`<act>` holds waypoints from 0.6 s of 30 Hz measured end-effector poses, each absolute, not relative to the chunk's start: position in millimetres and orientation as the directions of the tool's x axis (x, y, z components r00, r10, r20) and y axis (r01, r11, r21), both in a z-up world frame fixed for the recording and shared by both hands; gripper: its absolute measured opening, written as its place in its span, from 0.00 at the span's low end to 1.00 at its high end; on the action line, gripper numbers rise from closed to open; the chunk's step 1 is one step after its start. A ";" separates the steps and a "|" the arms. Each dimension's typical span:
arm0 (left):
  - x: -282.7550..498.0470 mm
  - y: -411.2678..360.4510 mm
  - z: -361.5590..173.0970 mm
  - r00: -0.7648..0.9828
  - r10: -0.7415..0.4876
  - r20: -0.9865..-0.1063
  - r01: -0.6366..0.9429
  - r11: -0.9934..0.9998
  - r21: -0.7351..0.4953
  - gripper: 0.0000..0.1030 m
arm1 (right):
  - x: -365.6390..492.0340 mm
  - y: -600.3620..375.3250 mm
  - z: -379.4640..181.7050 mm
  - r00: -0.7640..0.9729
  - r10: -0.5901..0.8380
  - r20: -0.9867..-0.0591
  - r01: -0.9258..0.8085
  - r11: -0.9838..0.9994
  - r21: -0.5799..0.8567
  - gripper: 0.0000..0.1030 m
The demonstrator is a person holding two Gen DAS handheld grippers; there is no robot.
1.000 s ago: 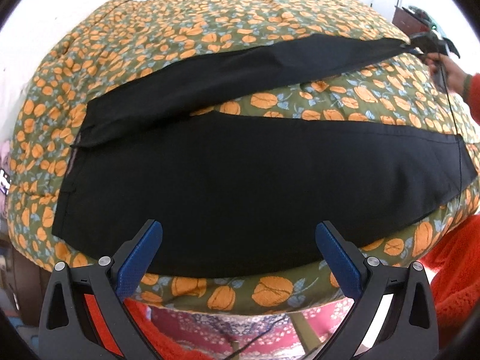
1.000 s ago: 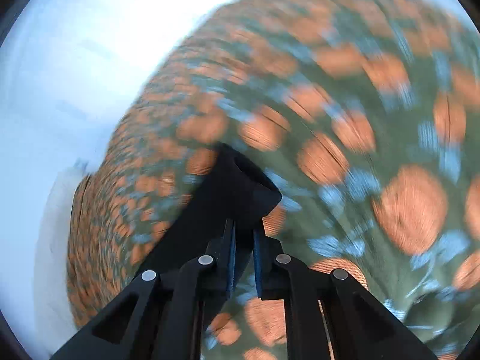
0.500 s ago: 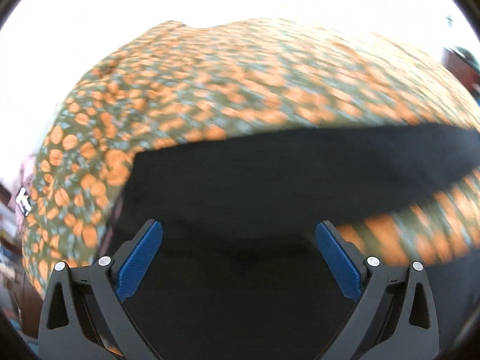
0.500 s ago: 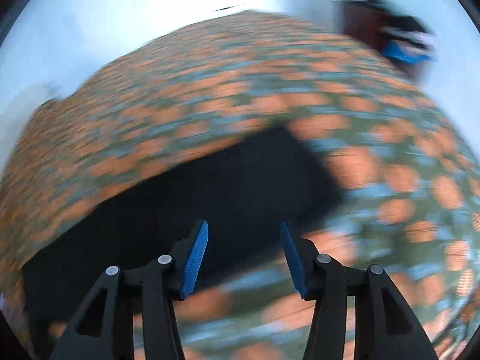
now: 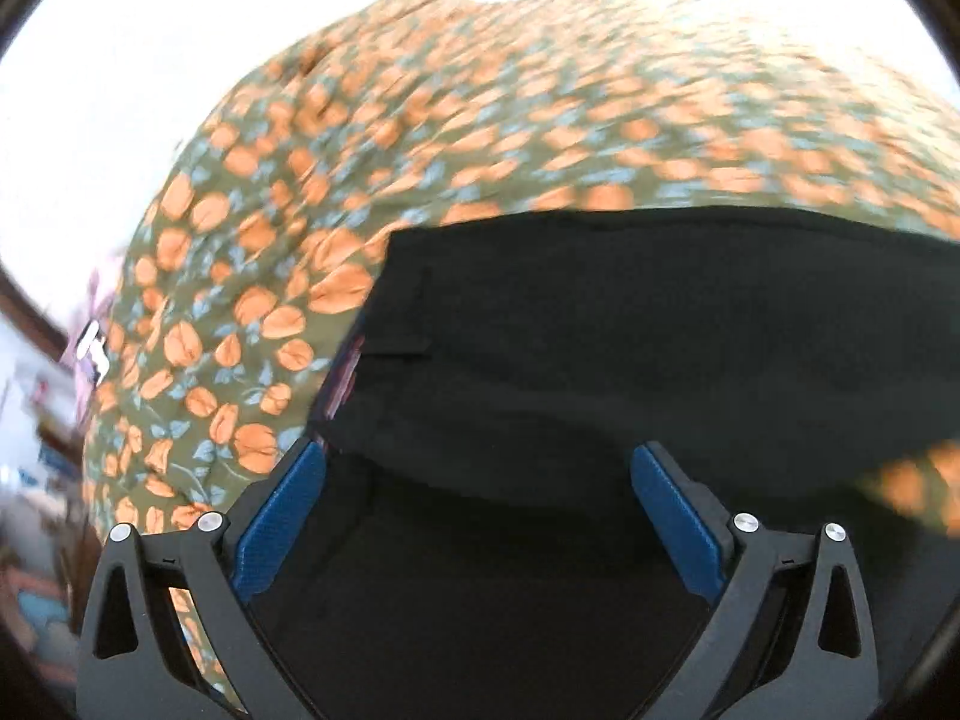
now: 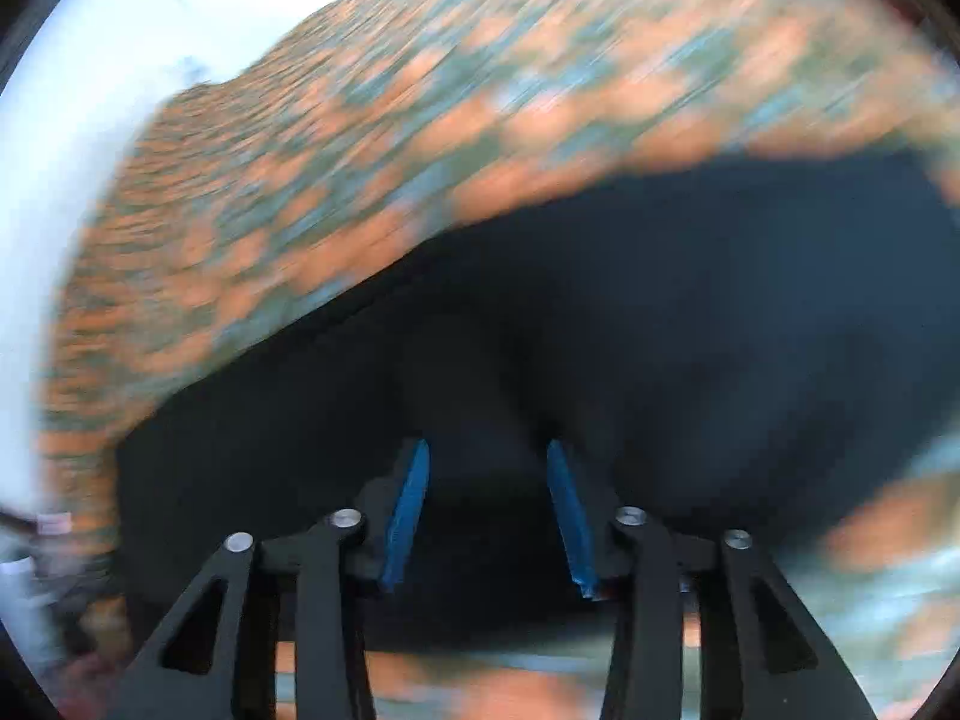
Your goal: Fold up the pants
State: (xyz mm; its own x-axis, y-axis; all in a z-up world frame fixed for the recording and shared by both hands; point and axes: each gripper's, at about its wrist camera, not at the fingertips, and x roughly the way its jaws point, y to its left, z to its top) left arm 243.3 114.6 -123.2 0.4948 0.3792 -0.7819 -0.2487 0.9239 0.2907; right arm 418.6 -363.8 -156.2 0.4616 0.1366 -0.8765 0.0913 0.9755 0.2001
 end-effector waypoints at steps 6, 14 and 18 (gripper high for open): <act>180.7 4.9 -122.8 0.519 0.087 -0.851 0.018 0.993 0.113 0.99 | 288.9 -362.8 -119.0 0.433 0.378 -0.819 -0.061 0.918 0.391 0.62; 126.4 -93.9 -166.4 0.385 0.037 -0.922 0.233 0.963 0.136 1.00 | 130.7 -453.3 -180.4 0.375 0.323 -0.869 0.186 0.892 0.412 0.62; 118.0 -51.9 -166.4 0.371 0.087 -0.925 0.114 0.984 0.139 1.00 | 83.9 -542.0 -188.8 0.452 0.194 -0.871 0.443 0.799 0.408 0.51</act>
